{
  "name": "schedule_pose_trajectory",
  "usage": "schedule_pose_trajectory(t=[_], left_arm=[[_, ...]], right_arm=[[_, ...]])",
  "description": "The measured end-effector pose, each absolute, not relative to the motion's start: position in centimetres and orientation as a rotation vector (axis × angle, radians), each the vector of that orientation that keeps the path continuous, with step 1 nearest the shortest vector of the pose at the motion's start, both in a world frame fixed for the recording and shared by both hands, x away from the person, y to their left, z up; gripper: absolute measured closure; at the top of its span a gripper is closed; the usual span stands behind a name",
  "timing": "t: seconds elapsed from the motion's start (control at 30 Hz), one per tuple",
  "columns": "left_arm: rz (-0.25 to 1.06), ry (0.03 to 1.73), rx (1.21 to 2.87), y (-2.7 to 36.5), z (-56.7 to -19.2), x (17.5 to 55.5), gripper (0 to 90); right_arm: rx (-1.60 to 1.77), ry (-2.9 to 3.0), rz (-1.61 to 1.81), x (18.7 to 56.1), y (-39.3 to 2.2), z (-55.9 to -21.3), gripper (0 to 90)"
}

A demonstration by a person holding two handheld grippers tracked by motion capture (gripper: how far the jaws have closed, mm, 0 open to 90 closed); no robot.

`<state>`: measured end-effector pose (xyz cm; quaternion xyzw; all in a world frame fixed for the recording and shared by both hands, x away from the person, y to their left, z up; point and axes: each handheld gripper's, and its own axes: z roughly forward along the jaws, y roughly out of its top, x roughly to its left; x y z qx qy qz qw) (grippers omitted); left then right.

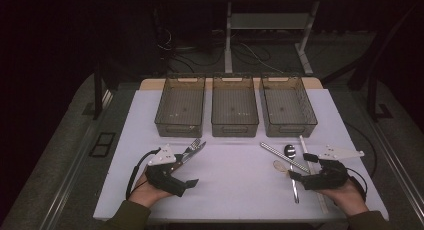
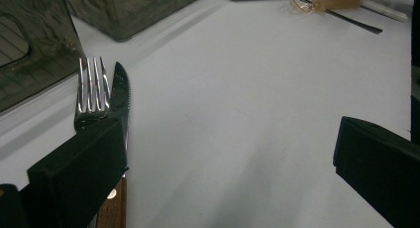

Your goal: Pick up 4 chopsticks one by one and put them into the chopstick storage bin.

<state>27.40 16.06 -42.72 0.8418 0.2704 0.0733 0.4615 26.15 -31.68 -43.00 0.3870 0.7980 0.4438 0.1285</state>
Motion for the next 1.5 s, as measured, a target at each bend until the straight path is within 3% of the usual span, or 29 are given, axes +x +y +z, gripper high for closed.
schedule_pose_trajectory(t=[0.53,1.13,1.5], left_arm=[[0.179,0.67,2.071,16.1,-42.8,27.2,0.0],[0.169,0.682,2.072,16.2,-43.0,27.3,0.0],[0.168,0.682,2.065,16.2,-43.0,27.3,0.0]], right_arm=[[1.201,2.297,1.213,27.2,-32.7,-42.5,12.1],[1.342,2.196,1.118,30.9,-34.2,-42.4,16.6],[1.422,2.26,0.997,33.4,-34.6,-43.5,42.1]])
